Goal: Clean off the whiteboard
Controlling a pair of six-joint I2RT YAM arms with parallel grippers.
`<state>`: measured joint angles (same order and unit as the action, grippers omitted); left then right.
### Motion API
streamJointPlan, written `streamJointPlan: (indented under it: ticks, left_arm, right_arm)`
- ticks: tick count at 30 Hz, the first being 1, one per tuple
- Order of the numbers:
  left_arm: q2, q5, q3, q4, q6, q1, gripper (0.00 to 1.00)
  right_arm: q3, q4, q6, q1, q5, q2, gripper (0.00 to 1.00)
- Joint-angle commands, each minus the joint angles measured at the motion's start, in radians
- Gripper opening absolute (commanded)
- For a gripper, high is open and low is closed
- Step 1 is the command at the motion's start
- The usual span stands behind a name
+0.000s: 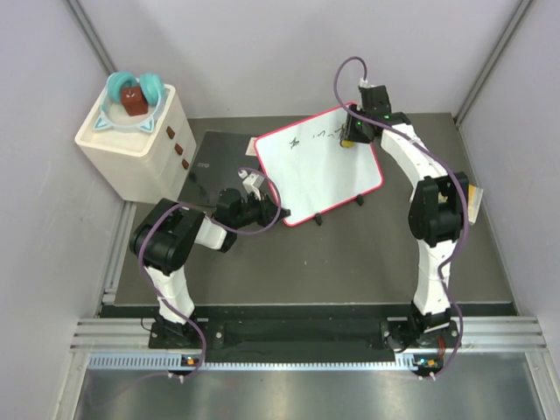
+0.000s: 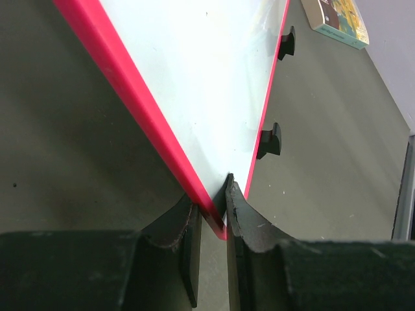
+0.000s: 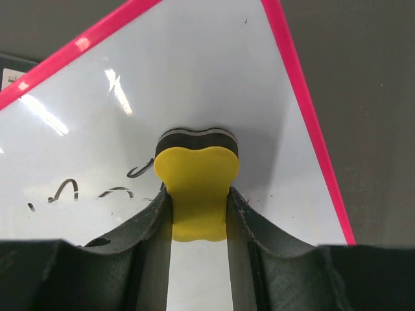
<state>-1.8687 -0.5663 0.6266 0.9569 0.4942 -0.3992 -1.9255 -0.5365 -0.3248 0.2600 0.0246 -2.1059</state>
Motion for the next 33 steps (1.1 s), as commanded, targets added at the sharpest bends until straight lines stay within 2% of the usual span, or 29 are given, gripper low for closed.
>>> streamJointPlan:
  ticks: [1,11,15,21,28,33]
  left_arm:
    - [-0.014,0.094,0.004,-0.116,-0.141,-0.027,0.00]
    - [-0.010,0.097,0.002,-0.118,-0.146,-0.033,0.00]
    - [-0.010,0.098,0.004,-0.121,-0.148,-0.035,0.00]
    - [-0.009,0.103,0.002,-0.122,-0.151,-0.038,0.00]
    - [-0.009,0.106,0.002,-0.126,-0.151,-0.039,0.00]
    - [-0.009,0.108,0.005,-0.126,-0.151,-0.040,0.00]
  right_arm:
    - [-0.073,0.104,-0.042,0.013,-0.022,-0.029,0.00]
    - [-0.173,0.130,-0.030,0.013,-0.081,-0.046,0.00]
    - [-0.219,0.113,-0.034,0.013,-0.069,-0.063,0.00]
    - [-0.202,0.095,-0.042,0.018,-0.002,-0.074,0.00]
    - [-0.015,0.116,-0.022,0.070,-0.044,-0.022,0.00]
    - [0.048,0.096,0.013,0.122,-0.113,0.004,0.00]
